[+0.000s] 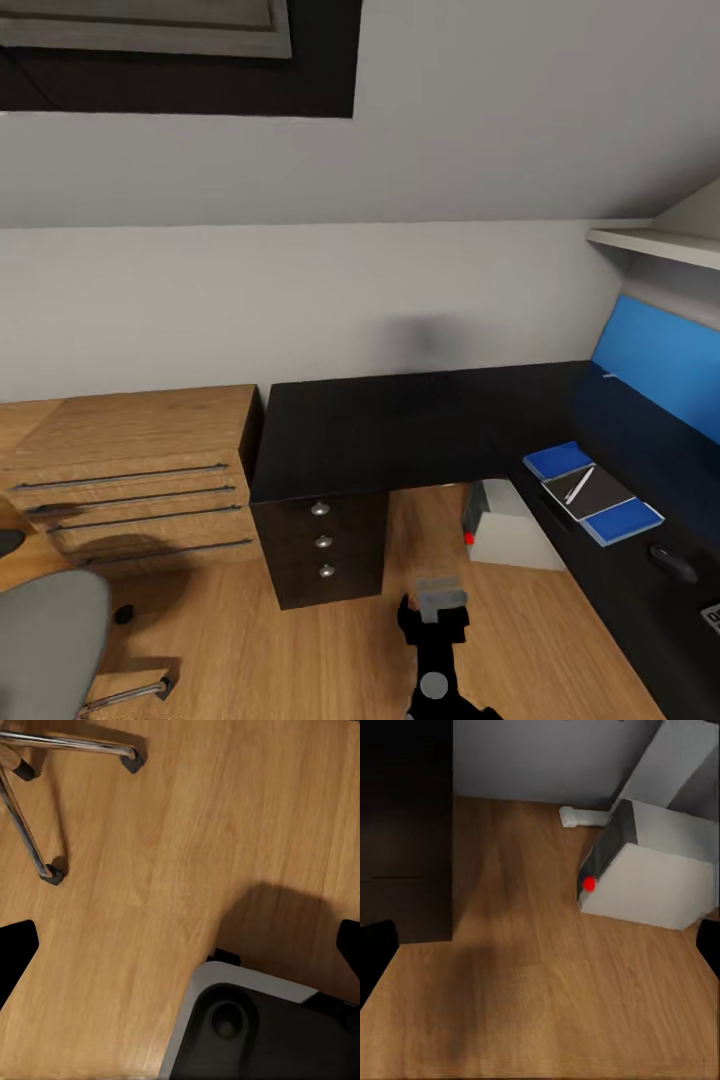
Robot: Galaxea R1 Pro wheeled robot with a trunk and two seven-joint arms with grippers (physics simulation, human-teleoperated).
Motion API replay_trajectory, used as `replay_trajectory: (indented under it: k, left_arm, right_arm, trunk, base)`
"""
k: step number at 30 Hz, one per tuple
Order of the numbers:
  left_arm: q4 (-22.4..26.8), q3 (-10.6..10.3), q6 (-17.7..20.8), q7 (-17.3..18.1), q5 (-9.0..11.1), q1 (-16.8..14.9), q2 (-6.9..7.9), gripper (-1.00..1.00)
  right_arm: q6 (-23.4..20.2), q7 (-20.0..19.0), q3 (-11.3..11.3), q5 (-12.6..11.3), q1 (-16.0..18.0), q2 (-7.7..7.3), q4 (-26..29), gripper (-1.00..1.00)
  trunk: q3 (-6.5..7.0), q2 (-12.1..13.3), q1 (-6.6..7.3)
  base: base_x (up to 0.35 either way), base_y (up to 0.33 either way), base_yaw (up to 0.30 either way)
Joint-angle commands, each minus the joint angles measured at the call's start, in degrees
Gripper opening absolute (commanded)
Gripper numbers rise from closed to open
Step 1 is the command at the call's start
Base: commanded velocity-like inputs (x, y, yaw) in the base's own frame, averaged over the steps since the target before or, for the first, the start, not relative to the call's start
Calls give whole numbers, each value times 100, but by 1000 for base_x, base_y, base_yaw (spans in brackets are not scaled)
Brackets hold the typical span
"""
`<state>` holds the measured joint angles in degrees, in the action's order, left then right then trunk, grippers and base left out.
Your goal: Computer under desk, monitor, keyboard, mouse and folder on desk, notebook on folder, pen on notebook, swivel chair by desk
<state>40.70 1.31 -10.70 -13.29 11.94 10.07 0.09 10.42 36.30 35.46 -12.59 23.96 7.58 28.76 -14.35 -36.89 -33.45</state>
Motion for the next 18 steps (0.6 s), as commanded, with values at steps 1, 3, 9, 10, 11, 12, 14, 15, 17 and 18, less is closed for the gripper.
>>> replay_trajectory:
  k: [1, 3, 9, 10, 11, 12, 14, 15, 17, 18]
  left_arm:
    - [-23, -8, -4, -7, 54, -2, -4, 100]
    - [-102, -8, 3, -7, 54, -30, -11, 100]
    - [-518, -8, -32, -16, 65, -200, -17, 100]
    - [-646, -5, -58, -24, 66, -206, -13, 100]
    - [-787, 2, -128, -31, 68, -209, -3, 100]
    - [-934, 15, -270, -37, 74, -212, 7, 100]
    - [-1182, 54, -632, -44, 84, -214, 21, 100]
    - [-1390, 90, -946, -46, 89, -214, 26, 100]
    - [-1789, 158, -1506, -49, 93, -215, 30, 100]
    - [-2080, 200, -1927, -49, 95, -215, 32, 100]
  right_arm:
    - [702, -35, 57, -48, 12, 4, -627, 100]
    - [1560, -137, 58, -49, 12, 10, -1380, 100]
    - [2743, -417, 24, -57, -14, -133, -2801, 100]
    - [2797, -454, 23, -58, -57, -181, -2860, 100]
    - [2875, -492, 23, -59, -120, -221, -2897, 100]
    - [2989, -538, 23, -59, -192, -253, -2923, 100]
    - [3214, -608, 22, -59, -318, -288, -2947, 100]
    - [3373, -639, 20, -59, -417, -312, -2956, 100]
    - [3624, -668, 21, -60, -584, -347, -2964, 100]
    - [3801, -680, 22, -60, -694, -365, -2967, 100]
  trunk:
    - [19, 35, 21]
    - [67, 115, 65]
    - [216, 356, 196]
    - [241, 396, 218]
    - [266, 436, 240]
    - [292, 476, 262]
    - [343, 556, 306]
    - [368, 596, 328]
    - [419, 676, 372]
    - [445, 717, 394]
  base:
    - [-1, 0, 211]
    - [0, 0, 211]
    - [0, 0, 189]
    - [0, 0, 172]
    - [0, 0, 170]
    - [0, 0, 169]
    - [0, 0, 168]
    - [0, 0, 166]
    - [0, 0, 163]
    - [0, 0, 156]
